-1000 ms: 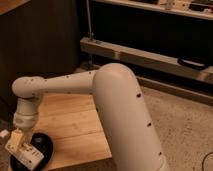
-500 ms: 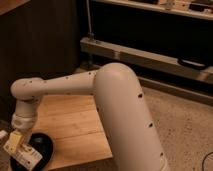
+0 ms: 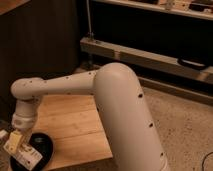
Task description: Place the bottle in the ceramic bowl
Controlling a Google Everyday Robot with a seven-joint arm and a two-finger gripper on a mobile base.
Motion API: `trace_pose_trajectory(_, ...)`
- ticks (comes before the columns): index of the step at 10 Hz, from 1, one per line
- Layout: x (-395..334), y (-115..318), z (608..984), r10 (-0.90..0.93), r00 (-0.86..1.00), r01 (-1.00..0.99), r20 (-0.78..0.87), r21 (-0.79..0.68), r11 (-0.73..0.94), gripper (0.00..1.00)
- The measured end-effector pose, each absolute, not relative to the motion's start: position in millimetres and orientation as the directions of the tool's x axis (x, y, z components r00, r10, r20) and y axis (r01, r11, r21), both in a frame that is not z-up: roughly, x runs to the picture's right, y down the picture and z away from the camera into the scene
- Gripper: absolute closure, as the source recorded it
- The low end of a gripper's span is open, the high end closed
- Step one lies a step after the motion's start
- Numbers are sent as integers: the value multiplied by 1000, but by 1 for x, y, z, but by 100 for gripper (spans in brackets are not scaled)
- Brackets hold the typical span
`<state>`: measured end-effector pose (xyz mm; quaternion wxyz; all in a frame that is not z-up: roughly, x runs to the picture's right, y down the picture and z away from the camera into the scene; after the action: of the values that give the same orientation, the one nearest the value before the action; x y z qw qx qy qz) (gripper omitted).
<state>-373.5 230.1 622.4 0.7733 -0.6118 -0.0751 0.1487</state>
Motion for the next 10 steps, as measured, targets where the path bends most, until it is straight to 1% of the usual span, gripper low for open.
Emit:
trace_pose_trajectory(4,-373,230,623,323,944,-139,-67,-968,207,24)
trace_pose_trajectory(5,-373,230,623,323,944,-139,-67,-968,207,20)
trace_pose_trajectory(10,-373,230,622,323,944,-139,-66,-968,207,20)
